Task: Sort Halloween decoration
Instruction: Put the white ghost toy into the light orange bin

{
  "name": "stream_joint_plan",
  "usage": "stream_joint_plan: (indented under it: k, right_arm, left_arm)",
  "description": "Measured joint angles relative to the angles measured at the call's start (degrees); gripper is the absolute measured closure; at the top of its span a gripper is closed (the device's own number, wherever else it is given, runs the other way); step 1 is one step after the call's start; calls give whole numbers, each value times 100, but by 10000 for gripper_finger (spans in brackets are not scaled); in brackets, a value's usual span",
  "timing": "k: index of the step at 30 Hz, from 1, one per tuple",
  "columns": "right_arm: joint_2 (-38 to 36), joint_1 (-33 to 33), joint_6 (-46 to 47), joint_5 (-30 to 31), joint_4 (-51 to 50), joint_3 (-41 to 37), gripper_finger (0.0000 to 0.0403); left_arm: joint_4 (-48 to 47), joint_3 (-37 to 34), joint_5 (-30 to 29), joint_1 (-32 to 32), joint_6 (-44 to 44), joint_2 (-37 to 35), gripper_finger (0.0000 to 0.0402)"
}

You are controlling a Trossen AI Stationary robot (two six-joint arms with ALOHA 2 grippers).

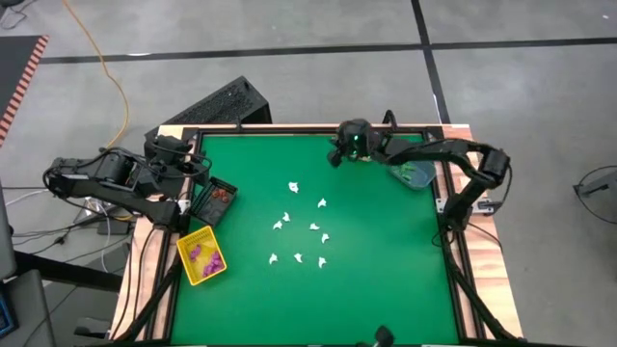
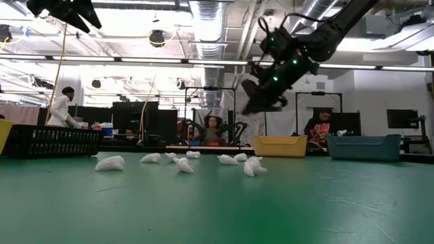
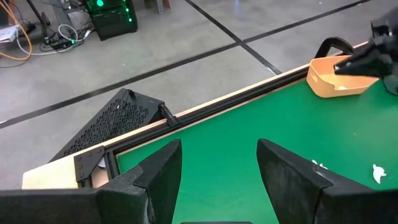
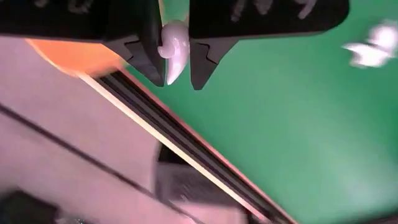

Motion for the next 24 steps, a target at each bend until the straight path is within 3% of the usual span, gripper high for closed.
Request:
stream_joint_plan:
  k: [8,24]
  right_arm:
    - [55,-675,104,0,-1234,-9,364]
    - [177,-1402,632,-39,-1822,-140,349]
  left_arm:
    - [0,-1,-4,1,0,-1,202]
    - [0,-2,-28,1,0,0,202]
